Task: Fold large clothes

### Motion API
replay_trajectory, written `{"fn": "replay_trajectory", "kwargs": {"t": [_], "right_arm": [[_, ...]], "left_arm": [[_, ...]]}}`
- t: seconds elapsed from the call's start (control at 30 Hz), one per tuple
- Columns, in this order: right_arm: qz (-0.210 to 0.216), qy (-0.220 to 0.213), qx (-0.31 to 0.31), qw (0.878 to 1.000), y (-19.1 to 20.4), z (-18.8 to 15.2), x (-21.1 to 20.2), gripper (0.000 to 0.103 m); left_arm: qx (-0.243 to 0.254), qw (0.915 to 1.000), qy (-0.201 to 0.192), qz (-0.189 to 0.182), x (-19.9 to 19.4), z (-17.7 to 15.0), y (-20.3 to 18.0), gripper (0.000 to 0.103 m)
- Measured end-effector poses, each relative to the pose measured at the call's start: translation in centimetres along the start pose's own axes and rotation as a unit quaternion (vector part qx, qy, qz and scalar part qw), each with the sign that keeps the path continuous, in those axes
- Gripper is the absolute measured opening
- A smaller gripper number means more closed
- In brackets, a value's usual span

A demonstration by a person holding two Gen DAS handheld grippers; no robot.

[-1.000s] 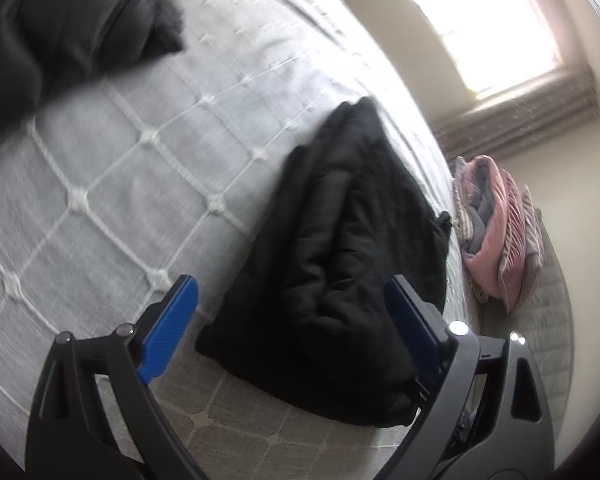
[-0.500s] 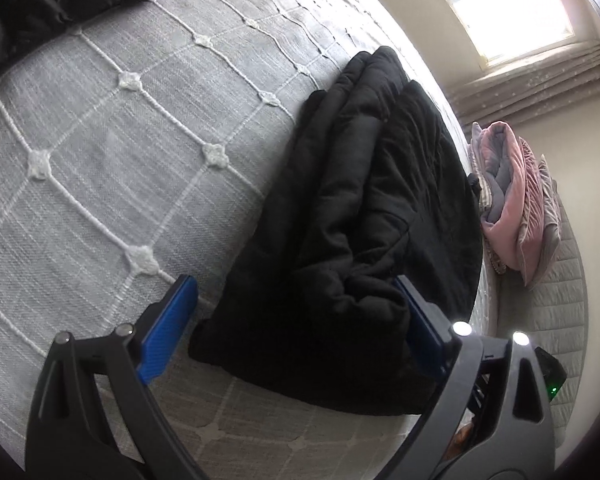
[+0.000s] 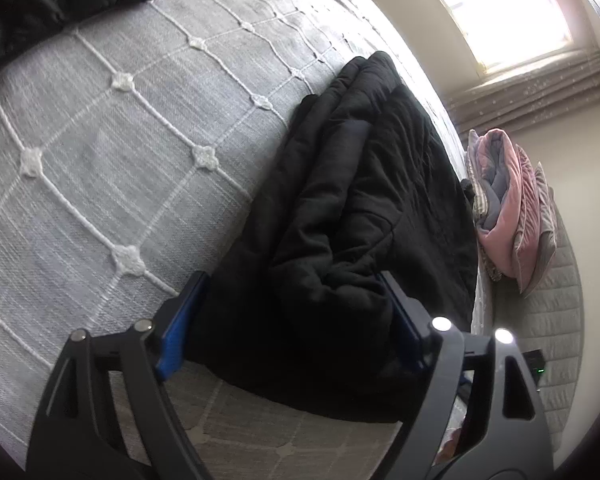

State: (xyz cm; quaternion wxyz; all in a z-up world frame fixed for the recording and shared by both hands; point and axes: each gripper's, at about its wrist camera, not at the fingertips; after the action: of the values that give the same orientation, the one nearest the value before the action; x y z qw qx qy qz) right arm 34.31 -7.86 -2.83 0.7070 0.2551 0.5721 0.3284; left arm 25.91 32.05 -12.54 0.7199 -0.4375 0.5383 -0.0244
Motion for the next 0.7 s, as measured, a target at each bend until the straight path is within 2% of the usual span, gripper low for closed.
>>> {"fn": "replay_trajectory", "kwargs": {"t": [0.1,0.33,0.5,0.67,0.7], "right_arm": [[0.046,0.03,0.044,0.998,-1.8,0.1,2.0,0.085],[0.09,0.014,0.098,0.991,-3.0,-0.2,4.2,0.089],[0.075,0.011,0.092,0.993,-2.8,0.0,4.9,0.09],[0.061,0.008,0.086,0.994,-2.5,0.3,5.0,0.089],[0.058,0.007,0.083,0.995,-2.5,0.6,5.0,0.088]], "left_arm": [[0.004,1.0,0.0,0.003,0.0,0.0,-0.2,0.086],[0.013,0.9998,-0.004,0.017,0.6,0.0,-1.0,0.09],[0.022,0.9991,-0.014,0.033,0.8,-0.1,-1.6,0.09],[0.031,0.9988,-0.015,0.035,1.5,0.2,-1.9,0.091],[0.031,0.9988,-0.017,0.035,1.5,0.2,-2.0,0.088]]}}
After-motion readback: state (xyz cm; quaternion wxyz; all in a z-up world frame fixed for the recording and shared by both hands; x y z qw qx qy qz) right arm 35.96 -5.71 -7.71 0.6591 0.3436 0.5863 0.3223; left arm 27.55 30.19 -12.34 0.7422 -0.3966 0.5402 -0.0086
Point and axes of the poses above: each gripper's, at about its wrist camera, not at the fingertips, and x roughly the way its jaws point, y to its left, z to its top, and after that the axes turned 14 degrees about y, right-handed
